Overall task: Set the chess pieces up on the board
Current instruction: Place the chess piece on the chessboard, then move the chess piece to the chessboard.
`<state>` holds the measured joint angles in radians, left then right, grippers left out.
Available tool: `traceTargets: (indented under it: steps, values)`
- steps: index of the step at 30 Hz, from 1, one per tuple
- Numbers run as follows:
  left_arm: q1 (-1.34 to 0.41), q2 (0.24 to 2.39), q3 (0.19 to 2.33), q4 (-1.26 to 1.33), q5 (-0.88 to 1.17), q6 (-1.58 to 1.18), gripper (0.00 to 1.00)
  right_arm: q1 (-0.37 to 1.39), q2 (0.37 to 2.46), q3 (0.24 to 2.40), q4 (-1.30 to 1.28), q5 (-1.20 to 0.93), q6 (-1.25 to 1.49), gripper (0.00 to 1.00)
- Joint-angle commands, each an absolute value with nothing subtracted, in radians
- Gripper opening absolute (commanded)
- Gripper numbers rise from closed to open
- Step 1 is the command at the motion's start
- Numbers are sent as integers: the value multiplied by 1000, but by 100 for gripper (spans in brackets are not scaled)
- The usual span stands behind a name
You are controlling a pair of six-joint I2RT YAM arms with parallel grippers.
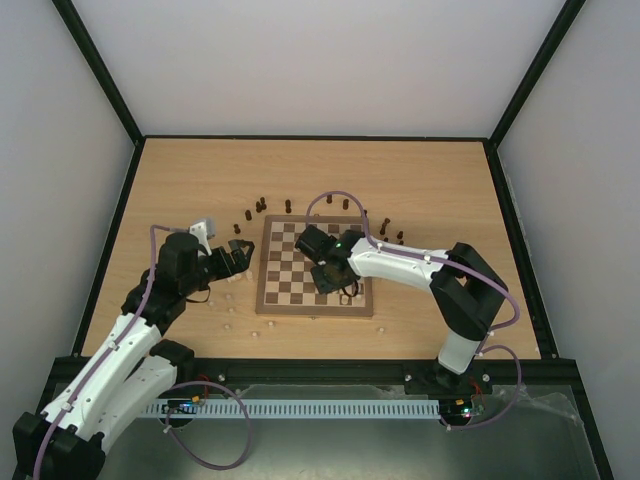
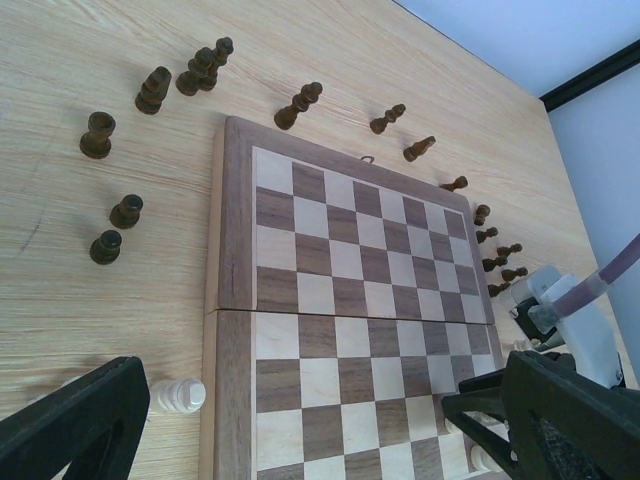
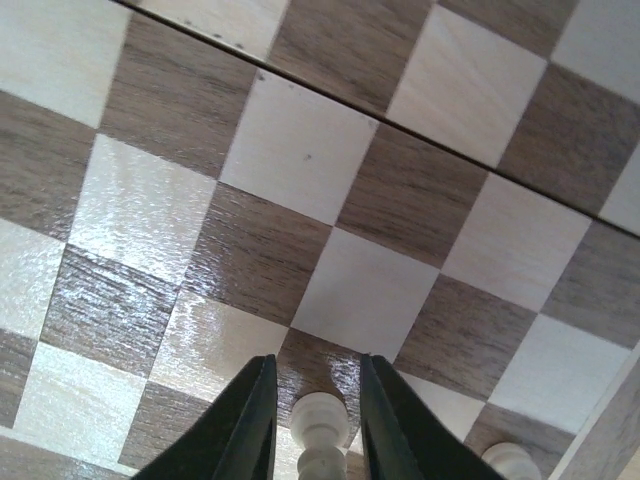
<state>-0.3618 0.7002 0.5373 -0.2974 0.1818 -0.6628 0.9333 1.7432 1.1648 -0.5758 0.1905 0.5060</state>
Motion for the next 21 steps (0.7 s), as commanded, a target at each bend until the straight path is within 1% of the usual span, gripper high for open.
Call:
traceTargets:
  steps: [1, 3, 5, 13, 21]
  values:
    - [-367, 699, 527, -281, 176, -670, 99, 929, 1738, 1194, -607, 185, 494, 30]
    - [-367, 698, 528, -282, 175, -672, 100, 928, 1727, 1194, -617, 180, 495, 34]
    - [-367, 698, 526, -282, 173, -671, 100, 928, 1714, 1188, -623, 170, 495, 35]
    - [-367, 702, 517, -269, 178, -676, 99, 930, 1668, 1151, -635, 147, 499, 31]
    - [-367, 705, 514, -264, 180, -677, 99, 942, 1676, 1139, -644, 153, 505, 31]
